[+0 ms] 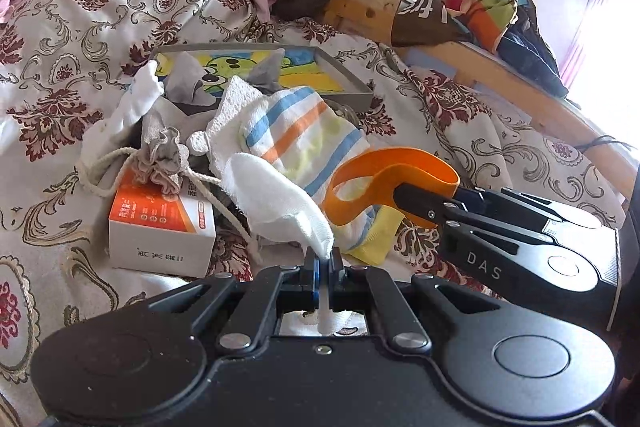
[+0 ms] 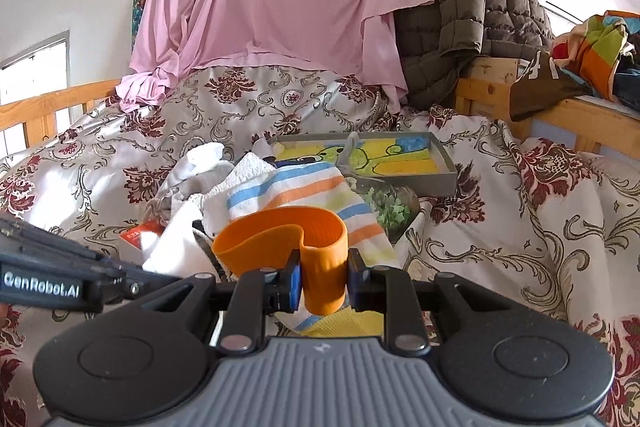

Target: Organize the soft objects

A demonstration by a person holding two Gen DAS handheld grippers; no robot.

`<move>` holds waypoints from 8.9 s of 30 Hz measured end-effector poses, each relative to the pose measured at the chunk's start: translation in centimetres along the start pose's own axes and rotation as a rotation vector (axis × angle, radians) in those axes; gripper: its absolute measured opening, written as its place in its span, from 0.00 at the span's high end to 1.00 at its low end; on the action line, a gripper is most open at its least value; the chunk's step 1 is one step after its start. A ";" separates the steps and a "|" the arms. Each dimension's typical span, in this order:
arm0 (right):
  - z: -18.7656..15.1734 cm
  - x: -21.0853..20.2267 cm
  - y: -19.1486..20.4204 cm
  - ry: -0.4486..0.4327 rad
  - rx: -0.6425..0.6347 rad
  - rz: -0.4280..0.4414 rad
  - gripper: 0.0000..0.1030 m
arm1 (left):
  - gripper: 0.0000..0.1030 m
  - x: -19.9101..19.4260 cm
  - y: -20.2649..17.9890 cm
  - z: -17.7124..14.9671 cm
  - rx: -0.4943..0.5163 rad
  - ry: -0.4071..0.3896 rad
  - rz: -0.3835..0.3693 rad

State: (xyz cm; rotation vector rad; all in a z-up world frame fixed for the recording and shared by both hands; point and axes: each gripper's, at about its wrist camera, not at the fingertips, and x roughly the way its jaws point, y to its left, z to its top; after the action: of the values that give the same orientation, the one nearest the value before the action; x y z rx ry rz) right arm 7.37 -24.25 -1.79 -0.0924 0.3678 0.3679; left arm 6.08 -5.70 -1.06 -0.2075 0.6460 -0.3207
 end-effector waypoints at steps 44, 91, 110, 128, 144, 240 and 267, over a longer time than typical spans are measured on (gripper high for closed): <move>8.7 20.2 -16.6 -0.147 0.306 -0.022 0.76 | 0.97 18.0 0.4 24.3 0.072 -0.077 0.143; 10.8 18.6 -16.9 -0.080 0.199 -0.137 0.25 | 0.35 23.8 1.4 22.7 -0.002 -0.018 0.230; 10.3 6.7 -10.1 -0.303 0.194 -0.231 0.00 | 0.01 7.6 0.6 18.9 -0.001 -0.273 0.282; 5.6 -2.5 -3.1 -0.385 0.155 -0.180 0.00 | 0.01 -3.1 0.7 9.5 0.003 -0.301 0.274; 1.8 -2.5 0.2 -0.129 0.145 -0.116 0.00 | 0.01 -4.9 2.0 1.2 0.101 -0.125 0.275; 0.4 9.0 -1.9 0.166 -0.022 0.114 0.00 | 0.01 6.4 3.1 9.9 0.285 -0.067 0.279; -0.6 9.6 -0.9 0.255 -0.104 0.147 0.26 | 0.61 8.8 6.3 10.8 -0.128 0.058 0.042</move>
State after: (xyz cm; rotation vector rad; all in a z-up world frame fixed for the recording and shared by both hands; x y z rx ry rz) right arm 15.88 -21.95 -5.84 -0.2155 0.6092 0.5223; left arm 20.76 -1.95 0.66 -0.3076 0.7286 -0.2458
